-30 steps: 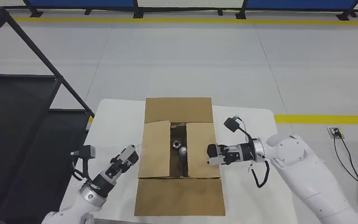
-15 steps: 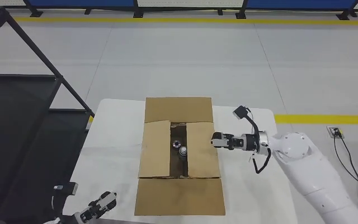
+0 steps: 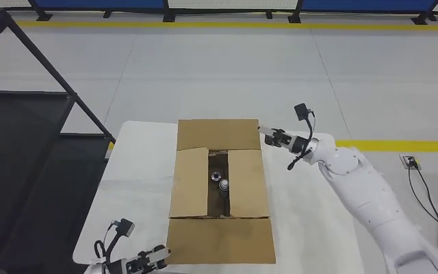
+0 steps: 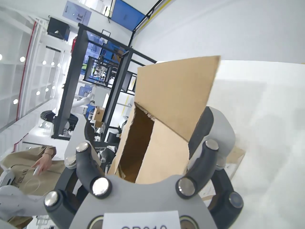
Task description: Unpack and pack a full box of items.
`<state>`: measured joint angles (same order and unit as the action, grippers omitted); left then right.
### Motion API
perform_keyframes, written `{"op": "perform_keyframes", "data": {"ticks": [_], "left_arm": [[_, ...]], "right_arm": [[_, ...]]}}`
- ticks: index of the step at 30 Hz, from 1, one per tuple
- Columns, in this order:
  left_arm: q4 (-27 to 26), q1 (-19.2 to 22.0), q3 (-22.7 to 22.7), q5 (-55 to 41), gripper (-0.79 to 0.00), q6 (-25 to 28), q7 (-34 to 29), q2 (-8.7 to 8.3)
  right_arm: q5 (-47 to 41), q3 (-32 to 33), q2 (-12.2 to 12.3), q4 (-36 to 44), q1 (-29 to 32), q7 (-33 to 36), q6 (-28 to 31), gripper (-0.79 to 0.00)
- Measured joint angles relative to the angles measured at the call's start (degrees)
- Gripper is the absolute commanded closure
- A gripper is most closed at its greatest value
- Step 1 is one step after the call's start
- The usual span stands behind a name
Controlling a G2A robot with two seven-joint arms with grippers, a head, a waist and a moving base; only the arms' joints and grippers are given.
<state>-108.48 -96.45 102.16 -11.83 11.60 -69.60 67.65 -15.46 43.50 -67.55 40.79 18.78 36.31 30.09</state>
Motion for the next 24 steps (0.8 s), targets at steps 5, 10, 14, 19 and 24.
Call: {"op": "perform_keyframes", "data": {"ticks": [5,10,14,19,24], "left_arm": [[0.22,2.08,-1.81,-1.32,-0.785,-1.18,0.26,-0.34],[0.16,3.32,-3.29,-2.90,-0.785,-1.58,1.62,-0.56],[0.04,4.06,-4.01,-4.34,-0.785,-1.89,4.45,-0.62],[-0.78,4.39,-4.09,-5.44,-0.785,-1.89,7.53,-0.76],[-2.04,4.67,-4.21,-6.90,-0.785,-2.23,12.10,-0.78]], "right_arm": [[3.45,-3.93,-3.77,-7.26,-2.44,-5.33,1.67,-0.785],[4.26,-6.09,-6.79,-12.32,-3.81,-4.93,3.71,-0.785],[2.02,-5.79,-8.34,-15.86,-4.85,-3.07,6.35,-0.785],[-3.49,-3.76,-9.16,-19.21,-6.14,3.07,10.31,-0.785],[-11.02,-0.82,-9.32,-20.90,-7.15,12.92,12.66,-0.785]]}}
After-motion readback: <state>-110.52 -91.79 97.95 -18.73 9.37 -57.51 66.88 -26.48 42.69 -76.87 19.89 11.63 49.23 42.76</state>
